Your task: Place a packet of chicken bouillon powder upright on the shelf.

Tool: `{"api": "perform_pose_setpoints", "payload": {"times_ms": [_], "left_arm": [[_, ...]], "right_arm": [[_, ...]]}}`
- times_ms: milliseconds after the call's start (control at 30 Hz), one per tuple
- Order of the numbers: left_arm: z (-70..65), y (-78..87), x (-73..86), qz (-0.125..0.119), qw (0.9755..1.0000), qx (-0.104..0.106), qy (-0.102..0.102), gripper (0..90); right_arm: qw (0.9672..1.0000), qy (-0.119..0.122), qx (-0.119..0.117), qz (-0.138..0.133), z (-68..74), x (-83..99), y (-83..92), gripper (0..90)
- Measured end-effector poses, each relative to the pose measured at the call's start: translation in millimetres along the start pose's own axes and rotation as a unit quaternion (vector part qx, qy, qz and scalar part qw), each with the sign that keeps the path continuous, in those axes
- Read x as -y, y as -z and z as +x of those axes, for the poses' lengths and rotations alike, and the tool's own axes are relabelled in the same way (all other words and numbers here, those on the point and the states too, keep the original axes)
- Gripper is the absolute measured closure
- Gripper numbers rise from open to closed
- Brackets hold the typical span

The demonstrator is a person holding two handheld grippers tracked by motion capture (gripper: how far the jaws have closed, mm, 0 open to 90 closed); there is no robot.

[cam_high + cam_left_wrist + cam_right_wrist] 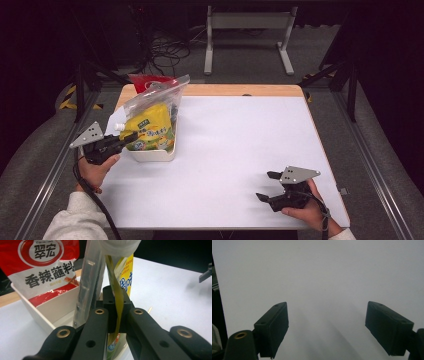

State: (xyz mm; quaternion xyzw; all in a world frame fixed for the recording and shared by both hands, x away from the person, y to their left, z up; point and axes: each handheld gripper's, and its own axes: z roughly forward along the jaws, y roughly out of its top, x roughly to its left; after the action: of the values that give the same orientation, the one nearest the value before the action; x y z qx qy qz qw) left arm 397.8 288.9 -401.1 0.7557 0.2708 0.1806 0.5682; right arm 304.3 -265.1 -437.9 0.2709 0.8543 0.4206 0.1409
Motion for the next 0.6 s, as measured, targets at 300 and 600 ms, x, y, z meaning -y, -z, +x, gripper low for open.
{"api": "perform_pose_setpoints", "payload": {"times_ms": [300, 600], "left_arm": [[-8.0, -3.6, 4.3, 0.007, 0.9989, -0.045, 0.003, 85.7], [-18.6, 3.5, 3.2, -0.005, 0.9964, -0.084, 0.008, 60.6]], "right_arm": [[0.9999, 0.009, 0.005, -0.002, 1.3, -1.8, 0.8, 18.8], [0.9997, 0.014, 0.018, -0.008, -0.9, -2.7, 4.6, 18.8]]}}
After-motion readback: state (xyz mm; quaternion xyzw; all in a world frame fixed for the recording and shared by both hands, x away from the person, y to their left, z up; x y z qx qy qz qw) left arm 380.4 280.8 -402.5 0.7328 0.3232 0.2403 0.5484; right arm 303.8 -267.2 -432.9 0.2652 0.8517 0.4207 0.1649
